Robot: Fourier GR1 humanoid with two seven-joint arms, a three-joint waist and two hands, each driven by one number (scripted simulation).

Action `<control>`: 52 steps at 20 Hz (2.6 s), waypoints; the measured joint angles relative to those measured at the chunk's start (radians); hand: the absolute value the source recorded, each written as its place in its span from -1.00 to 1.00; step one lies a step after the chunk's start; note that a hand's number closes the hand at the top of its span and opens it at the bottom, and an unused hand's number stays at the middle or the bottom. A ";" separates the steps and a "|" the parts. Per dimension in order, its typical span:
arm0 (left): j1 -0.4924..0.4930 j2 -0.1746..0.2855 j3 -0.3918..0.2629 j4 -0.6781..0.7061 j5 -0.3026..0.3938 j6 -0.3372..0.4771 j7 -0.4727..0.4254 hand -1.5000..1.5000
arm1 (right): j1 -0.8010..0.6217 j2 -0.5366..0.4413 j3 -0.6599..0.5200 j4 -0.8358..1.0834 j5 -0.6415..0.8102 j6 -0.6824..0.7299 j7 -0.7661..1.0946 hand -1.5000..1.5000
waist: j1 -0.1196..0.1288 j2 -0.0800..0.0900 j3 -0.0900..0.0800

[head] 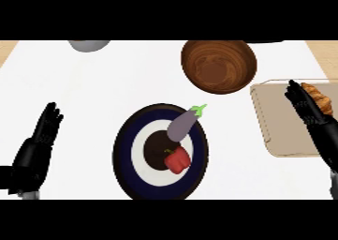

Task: Pick the bell pepper from the plate and place it in the bowl

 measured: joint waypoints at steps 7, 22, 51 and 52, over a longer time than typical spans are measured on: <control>-0.060 -0.068 -0.095 -0.001 0.076 -0.100 0.058 0.00 | 0.029 0.156 0.047 0.102 -0.154 0.059 0.007 1.00 | 0.009 0.023 0.002; -0.190 -0.148 -0.143 0.030 0.156 -0.153 0.209 0.00 | 0.077 0.218 0.175 0.032 -0.033 0.001 0.101 -1.00 | 0.011 0.013 0.001; -0.223 -0.203 -0.091 0.069 0.119 -0.203 0.239 0.00 | -0.316 0.256 0.266 0.162 -0.052 0.348 0.922 -1.00 | 0.019 0.015 0.002; -0.208 -0.213 -0.101 0.055 0.106 -0.196 0.237 0.00 | -0.321 0.267 0.261 0.169 -0.046 0.359 0.927 -1.00 | 0.019 0.015 0.002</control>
